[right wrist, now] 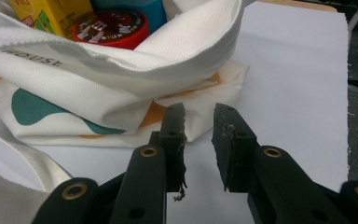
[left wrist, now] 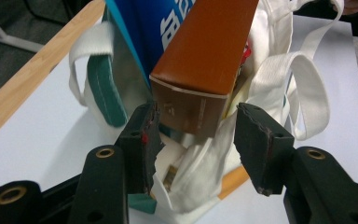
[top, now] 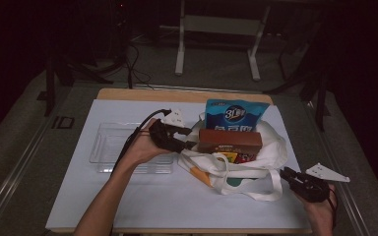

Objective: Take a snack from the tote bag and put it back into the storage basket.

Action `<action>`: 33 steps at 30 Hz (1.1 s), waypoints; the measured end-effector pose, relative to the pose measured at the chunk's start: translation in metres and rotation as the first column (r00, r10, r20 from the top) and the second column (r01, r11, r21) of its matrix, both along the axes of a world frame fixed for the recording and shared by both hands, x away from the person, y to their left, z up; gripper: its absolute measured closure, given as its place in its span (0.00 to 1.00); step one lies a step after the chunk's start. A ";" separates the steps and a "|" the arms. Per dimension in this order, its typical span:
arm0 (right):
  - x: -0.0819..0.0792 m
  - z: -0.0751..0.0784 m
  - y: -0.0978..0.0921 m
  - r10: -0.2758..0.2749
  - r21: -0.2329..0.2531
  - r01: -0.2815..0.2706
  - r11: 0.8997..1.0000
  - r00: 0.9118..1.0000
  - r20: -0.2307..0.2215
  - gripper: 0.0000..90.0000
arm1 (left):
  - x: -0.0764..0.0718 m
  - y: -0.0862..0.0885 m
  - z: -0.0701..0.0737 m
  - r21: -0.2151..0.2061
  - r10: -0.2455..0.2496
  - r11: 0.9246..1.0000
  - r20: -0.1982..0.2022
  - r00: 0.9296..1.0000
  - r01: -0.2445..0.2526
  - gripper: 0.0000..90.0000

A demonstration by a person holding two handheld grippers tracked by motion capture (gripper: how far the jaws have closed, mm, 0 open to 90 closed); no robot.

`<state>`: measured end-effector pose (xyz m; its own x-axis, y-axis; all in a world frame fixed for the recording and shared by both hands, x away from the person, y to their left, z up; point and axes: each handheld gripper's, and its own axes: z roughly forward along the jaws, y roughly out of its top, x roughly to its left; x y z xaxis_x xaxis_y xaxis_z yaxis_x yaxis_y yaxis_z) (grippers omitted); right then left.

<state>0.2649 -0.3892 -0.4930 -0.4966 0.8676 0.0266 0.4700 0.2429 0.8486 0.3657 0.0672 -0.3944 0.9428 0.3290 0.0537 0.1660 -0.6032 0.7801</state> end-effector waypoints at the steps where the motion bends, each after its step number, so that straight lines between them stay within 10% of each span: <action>1: 0.000 -0.001 0.000 0.002 0.000 -0.002 1.000 1.000 0.000 0.82 | 0.001 -0.002 0.001 0.007 -0.006 1.000 0.000 1.000 0.006 0.55; 21: -0.002 -0.007 -0.005 0.000 0.010 0.000 1.000 1.000 -0.022 0.81 | 0.027 -0.038 0.018 0.104 -0.093 0.990 -0.026 0.995 0.095 0.43; 33: -0.002 -0.008 -0.008 -0.004 0.020 0.005 1.000 1.000 -0.024 0.81 | 0.036 -0.064 0.019 0.231 -0.145 0.961 -0.047 0.988 0.152 0.40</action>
